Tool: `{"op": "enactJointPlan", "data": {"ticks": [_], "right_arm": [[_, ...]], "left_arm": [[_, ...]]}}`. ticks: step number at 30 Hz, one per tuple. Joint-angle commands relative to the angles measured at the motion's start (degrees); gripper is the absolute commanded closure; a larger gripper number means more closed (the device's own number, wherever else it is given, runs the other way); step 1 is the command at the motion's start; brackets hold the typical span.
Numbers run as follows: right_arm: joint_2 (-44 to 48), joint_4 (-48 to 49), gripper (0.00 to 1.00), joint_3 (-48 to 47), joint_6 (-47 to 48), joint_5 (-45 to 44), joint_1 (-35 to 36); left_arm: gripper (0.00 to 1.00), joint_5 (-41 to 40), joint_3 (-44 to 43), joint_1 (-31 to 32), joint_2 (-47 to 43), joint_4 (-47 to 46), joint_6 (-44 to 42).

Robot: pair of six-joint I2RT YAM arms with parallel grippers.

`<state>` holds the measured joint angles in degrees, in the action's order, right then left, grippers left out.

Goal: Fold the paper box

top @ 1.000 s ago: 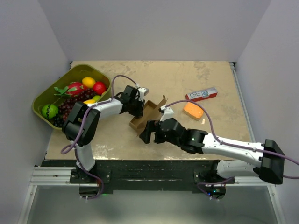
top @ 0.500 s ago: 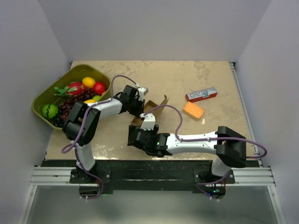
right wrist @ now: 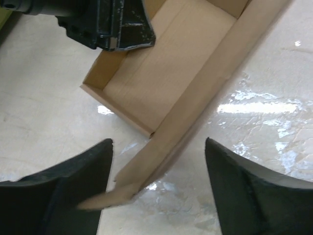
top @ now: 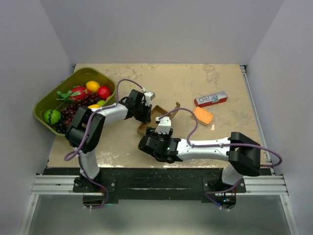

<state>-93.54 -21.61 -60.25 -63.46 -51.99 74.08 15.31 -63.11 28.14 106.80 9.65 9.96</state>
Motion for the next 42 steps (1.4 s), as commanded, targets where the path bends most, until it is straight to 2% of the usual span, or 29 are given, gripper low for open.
{"op": "enactJointPlan", "data": {"ticks": [1, 2, 3, 6, 8, 9, 12, 14, 16, 21, 25, 28, 34, 42], "right_arm": [[5.1, 5.9, 0.35, 4.0, 3.2, -4.4, -0.2], [6.1, 6.7, 0.39, 4.6, 3.6, -4.3, -0.2], [6.3, 7.2, 0.45, 5.5, 3.9, -4.4, -0.2], [7.1, 7.0, 0.57, 6.0, 4.8, -4.4, -0.2], [7.8, 7.1, 0.62, 6.4, 6.4, -4.4, -0.2], [8.5, 7.4, 0.68, 6.8, 7.2, -4.4, -0.2], [10.7, 9.7, 0.74, 8.3, 12.0, -4.1, -0.8], [12.2, 12.0, 0.73, 9.7, 18.1, -3.0, -1.6], [15.3, 18.2, 0.74, 13.3, 25.4, -0.2, -3.9], [21.7, 31.7, 0.77, 20.6, 39.0, 12.3, -9.7], [23.0, 35.4, 0.8, 20.2, 55.0, 19.7, -11.2], [22.0, 37.0, 0.79, 19.3, 62.0, 25.4, -12.6], [18.0, 40.1, 0.79, 17.9, 67.5, 36.0, -18.0], [9.7, 38.9, 0.77, 11.9, 69.7, 40.3, -22.1]], "left_arm": [[0.73, 0.3, 0.9, -0.3, -0.9, 0.7, 0.4], [0.71, 0.3, 0.8, -0.3, -1.0, 0.6, 0.4], [0.63, 0.5, 0.8, -0.3, -1.2, 0.6, 0.3], [0.5, -0.4, 0.5, -0.3, -2.7, 0.7, -0.4], [0.44, -1.5, 0.5, -0.4, -5.2, 1.1, -0.9], [0.39, -2.7, 0.6, -0.5, -6.3, 1.0, -1.6], [0.3, -5.1, 1.0, -0.8, -11.1, 1.9, -2.9], [0.27, -6.3, 1.7, -1.2, -15.3, 2.4, -3.4], [0.25, -7.9, 2.1, -1.9, -20.3, 2.6, -4.2], [0.2, -10.6, 7.0, -4.5, -31.7, -1.0, -4.9], [0.17, -10.9, 8.7, -5.4, -38.2, -3.2, -5.8], [0.16, -10.0, 9.1, -5.9, -40.4, -3.4, -6.6], [0.14, -8.7, 10.5, -6.2, -44.6, -4.4, -7.8], [0.14, -9.3, 10.9, -6.3, -45.5, -4.3, -8.0]]}}
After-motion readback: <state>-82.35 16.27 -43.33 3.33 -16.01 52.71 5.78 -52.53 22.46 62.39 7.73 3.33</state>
